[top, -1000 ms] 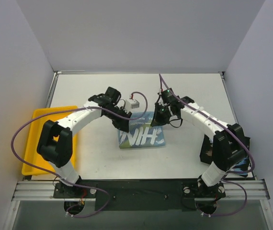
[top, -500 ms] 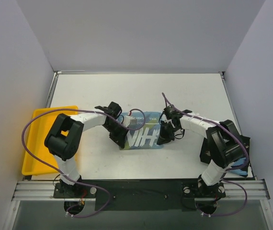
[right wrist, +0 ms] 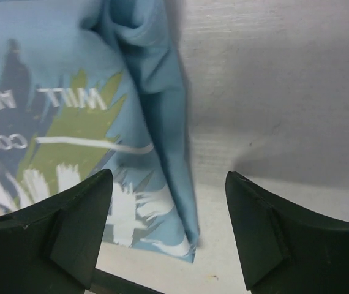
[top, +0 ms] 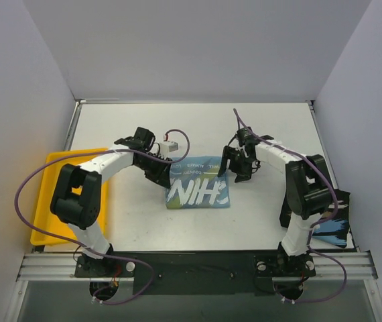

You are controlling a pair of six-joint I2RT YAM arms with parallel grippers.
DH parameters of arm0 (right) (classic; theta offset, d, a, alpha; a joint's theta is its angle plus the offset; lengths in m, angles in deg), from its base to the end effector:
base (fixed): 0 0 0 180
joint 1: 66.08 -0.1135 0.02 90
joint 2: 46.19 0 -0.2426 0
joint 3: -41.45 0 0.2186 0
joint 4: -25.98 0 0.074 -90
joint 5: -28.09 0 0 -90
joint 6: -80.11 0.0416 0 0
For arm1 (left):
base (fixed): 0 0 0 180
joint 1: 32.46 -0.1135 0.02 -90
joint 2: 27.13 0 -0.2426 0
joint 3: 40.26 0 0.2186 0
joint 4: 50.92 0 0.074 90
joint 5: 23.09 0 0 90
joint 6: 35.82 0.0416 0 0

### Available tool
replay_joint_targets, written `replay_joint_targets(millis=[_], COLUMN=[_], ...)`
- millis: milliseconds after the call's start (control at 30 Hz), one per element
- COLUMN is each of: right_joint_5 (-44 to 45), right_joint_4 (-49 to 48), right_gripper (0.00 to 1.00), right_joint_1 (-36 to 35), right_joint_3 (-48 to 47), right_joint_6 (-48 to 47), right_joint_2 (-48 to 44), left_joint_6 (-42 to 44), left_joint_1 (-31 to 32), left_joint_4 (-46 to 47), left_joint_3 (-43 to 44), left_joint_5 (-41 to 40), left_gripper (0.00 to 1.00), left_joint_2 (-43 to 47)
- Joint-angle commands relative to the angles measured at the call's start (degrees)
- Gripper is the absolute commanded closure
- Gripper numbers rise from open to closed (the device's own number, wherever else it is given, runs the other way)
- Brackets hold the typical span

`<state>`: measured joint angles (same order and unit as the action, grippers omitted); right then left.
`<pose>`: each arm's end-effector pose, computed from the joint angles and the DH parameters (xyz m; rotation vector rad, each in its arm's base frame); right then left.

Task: Fold and stack the t-shirts
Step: Smooth out wrinkles on the folded tshirt, then put the neatly folded tshirt into the corner of the board with the right arm

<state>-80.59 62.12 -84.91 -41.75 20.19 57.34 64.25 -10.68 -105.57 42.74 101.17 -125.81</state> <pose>0.3217 0.1238 0.1789 0.1290 2.6486 0.7268 0.2732 -0.1344 0.1922 0.8898 2.5866 -0.8858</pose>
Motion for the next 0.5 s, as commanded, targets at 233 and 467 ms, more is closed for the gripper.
replay_joint_targets(millis=[233,467], right_joint_5=[-14.5,-15.3], right_joint_4=[-10.6,-8.7], right_gripper=[0.68,1.0], right_joint_1=[0.8,2.2], right_joint_3=[4.0,3.6], right_joint_6=[1.6,-0.9], right_joint_2=[8.1,6.4], left_joint_6=[-3.8,-2.3], left_joint_1=[-0.8,-2.5], left_joint_4=[3.0,2.3], left_joint_3=[2.5,3.3], left_joint_5=[-1.6,-4.2], left_gripper=[0.58,0.58], left_joint_2=[-5.6,-2.4])
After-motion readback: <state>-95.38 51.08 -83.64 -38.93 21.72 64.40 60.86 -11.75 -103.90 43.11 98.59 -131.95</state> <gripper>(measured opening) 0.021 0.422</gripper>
